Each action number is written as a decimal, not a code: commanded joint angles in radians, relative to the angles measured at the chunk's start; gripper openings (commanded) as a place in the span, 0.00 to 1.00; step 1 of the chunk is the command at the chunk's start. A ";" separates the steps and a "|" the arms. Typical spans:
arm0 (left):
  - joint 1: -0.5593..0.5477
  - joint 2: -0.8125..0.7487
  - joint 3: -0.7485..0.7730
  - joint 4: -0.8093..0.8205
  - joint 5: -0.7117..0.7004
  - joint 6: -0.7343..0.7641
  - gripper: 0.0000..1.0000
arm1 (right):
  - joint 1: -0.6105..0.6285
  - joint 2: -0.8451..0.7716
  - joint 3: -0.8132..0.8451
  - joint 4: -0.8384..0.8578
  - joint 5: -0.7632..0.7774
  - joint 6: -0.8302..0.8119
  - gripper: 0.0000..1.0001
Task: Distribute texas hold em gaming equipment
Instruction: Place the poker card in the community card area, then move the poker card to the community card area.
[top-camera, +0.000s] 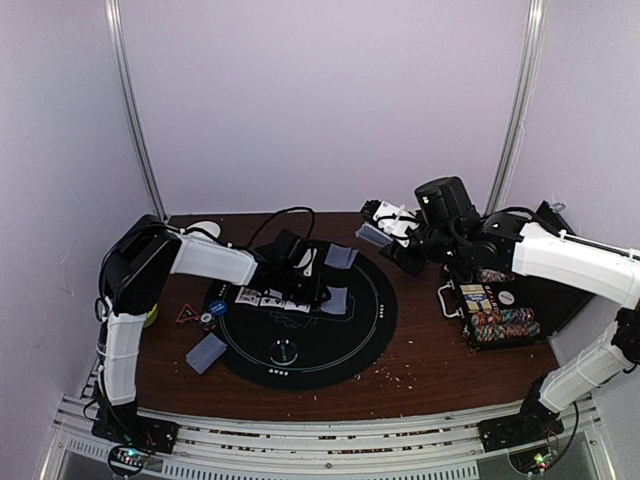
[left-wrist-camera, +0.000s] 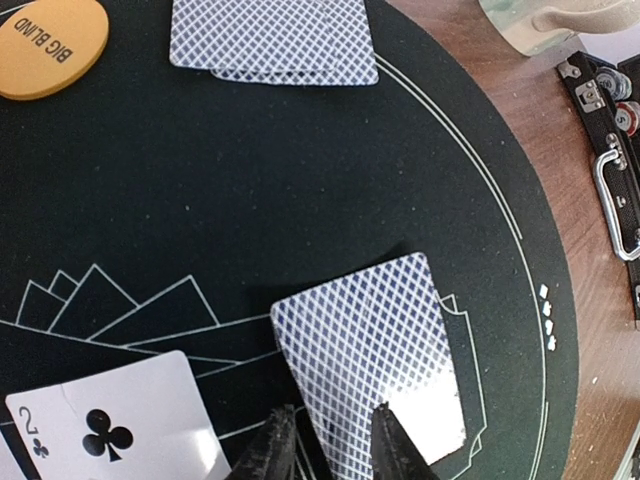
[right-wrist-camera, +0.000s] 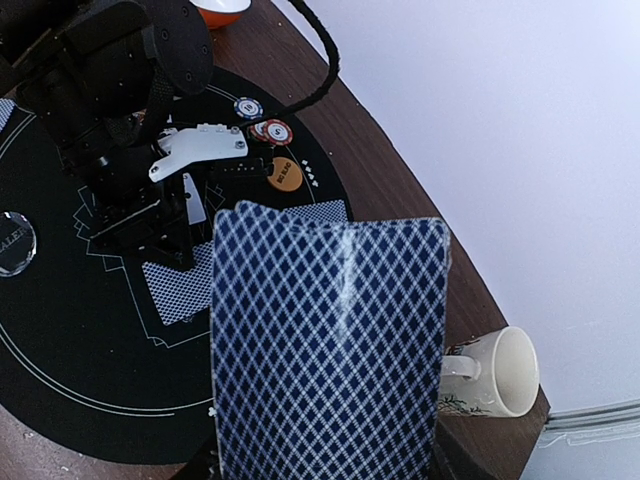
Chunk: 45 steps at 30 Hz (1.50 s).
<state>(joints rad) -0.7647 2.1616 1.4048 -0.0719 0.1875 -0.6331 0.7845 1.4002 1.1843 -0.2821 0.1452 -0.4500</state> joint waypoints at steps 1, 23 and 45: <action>0.005 -0.001 -0.002 -0.012 0.009 0.017 0.27 | -0.003 -0.023 -0.013 0.014 -0.007 -0.010 0.48; 0.010 -0.064 -0.044 0.046 0.062 -0.011 0.00 | -0.004 -0.020 -0.012 0.013 0.005 -0.022 0.48; 0.031 -0.118 -0.182 0.162 -0.049 -0.155 0.00 | -0.002 -0.023 -0.013 0.008 0.008 -0.032 0.48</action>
<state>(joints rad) -0.7376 2.0502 1.2190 0.0441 0.1551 -0.7696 0.7845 1.4002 1.1770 -0.2821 0.1455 -0.4759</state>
